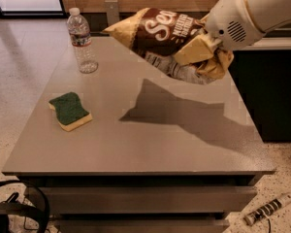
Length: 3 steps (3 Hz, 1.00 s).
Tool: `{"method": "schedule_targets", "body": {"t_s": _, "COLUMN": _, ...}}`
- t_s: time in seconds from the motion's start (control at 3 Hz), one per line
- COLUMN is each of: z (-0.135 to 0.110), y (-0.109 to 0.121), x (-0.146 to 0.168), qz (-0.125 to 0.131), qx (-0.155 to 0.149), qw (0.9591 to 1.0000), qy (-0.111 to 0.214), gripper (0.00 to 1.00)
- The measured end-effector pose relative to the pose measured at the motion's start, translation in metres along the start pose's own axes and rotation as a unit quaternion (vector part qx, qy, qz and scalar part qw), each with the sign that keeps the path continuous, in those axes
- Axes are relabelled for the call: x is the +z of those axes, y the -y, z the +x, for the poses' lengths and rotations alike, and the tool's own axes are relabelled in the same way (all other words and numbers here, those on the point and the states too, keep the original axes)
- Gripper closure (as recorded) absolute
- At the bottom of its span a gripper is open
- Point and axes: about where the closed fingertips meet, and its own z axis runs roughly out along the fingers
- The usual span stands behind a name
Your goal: Move brown chip bag near sponge
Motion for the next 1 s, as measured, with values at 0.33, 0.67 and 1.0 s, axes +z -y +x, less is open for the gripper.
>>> {"method": "schedule_targets", "body": {"t_s": 0.33, "z": -0.011, "y": -0.045, "x": 0.013, "qz": -0.039, "qx": -0.088, "qw": 0.9953, "qy": 0.014, "gripper": 1.00}}
{"method": "schedule_targets", "body": {"t_s": 0.67, "z": -0.016, "y": -0.074, "x": 0.026, "qz": -0.059, "qx": -0.149, "qw": 0.9870, "qy": 0.014, "gripper": 1.00}}
{"method": "schedule_targets", "body": {"t_s": 1.0, "z": -0.018, "y": -0.077, "x": 0.027, "qz": -0.060, "qx": -0.157, "qw": 0.9857, "qy": 0.014, "gripper": 0.82}}
